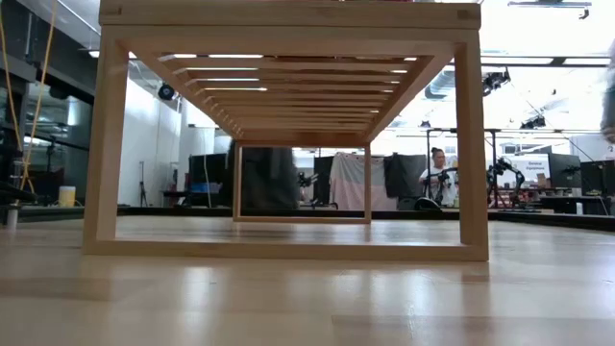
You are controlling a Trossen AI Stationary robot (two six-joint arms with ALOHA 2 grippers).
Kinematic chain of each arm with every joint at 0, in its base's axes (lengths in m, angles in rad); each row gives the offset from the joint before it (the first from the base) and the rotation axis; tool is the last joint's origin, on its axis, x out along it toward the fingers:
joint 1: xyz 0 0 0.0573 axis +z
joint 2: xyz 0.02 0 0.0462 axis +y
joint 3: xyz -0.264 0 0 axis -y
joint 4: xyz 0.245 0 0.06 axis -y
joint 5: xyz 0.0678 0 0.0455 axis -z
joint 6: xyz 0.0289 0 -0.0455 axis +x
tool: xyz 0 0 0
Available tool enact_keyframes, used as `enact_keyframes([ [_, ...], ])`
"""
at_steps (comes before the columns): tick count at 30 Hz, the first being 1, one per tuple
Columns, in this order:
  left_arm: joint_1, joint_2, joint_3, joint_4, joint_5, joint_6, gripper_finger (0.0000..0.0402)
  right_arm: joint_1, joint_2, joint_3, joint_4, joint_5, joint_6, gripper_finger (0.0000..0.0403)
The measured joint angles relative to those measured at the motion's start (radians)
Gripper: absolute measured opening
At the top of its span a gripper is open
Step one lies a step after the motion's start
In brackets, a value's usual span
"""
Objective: Place canned beverage on shelf
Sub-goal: Put the white pink can on the shelf
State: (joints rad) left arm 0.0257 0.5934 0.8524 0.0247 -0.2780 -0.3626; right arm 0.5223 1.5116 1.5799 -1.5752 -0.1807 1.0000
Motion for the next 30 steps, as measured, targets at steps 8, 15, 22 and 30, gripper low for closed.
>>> enact_keyframes([
  [8,0.000,-0.007,0.000,-0.004,0.005,0.001,0.0400,-0.182,0.002,0.001,0.000,-0.013,-0.166,0.0233],
  [15,0.000,-0.003,0.000,-0.004,0.006,-0.002,0.0400,-0.276,0.002,0.001,0.003,-0.024,-0.145,0.0233],
  [22,0.000,-0.003,0.000,-0.004,0.006,-0.002,0.0400,-0.329,0.002,0.001,0.005,-0.042,-0.131,0.0233],
  [30,0.000,-0.003,0.000,-0.004,0.006,-0.002,0.0400,-0.362,0.002,0.001,0.006,-0.061,-0.107,0.0233],
])
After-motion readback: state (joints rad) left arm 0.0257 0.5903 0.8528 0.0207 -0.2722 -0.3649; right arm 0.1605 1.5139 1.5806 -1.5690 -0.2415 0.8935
